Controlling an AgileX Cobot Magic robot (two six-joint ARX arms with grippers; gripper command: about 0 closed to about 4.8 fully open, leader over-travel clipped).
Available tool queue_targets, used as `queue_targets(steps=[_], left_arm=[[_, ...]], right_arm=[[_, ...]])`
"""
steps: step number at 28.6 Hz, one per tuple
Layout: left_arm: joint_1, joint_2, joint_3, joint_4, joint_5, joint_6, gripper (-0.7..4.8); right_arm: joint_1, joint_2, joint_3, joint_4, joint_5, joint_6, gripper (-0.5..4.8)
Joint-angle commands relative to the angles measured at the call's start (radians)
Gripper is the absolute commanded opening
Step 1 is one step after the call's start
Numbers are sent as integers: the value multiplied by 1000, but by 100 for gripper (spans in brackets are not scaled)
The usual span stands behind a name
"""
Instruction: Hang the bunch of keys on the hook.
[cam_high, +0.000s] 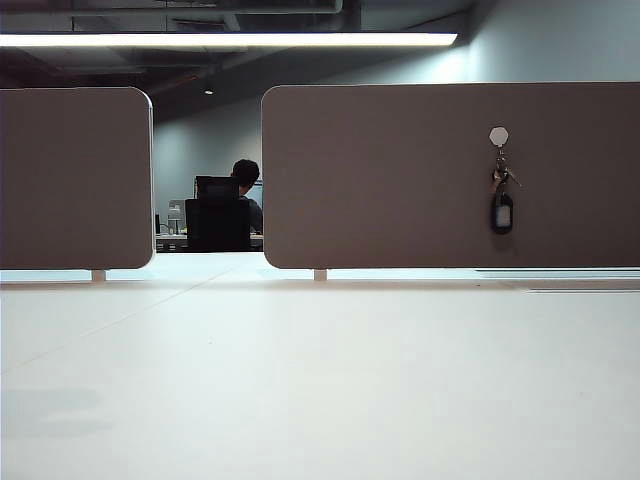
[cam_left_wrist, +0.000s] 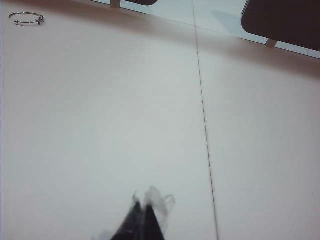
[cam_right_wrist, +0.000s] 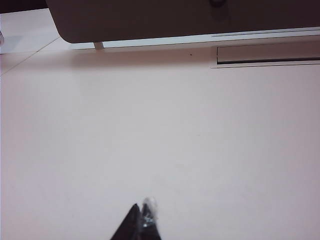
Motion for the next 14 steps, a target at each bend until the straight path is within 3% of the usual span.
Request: queue_targets(steps=[1,14], left_arm=[[-1,0,-5,0,0,1,4],[-14,0,-5,-1,-1,2,4]], right_arm=[[1,0,-4,17,1,0,-8],[2,0,-4,17,2,0,-8]])
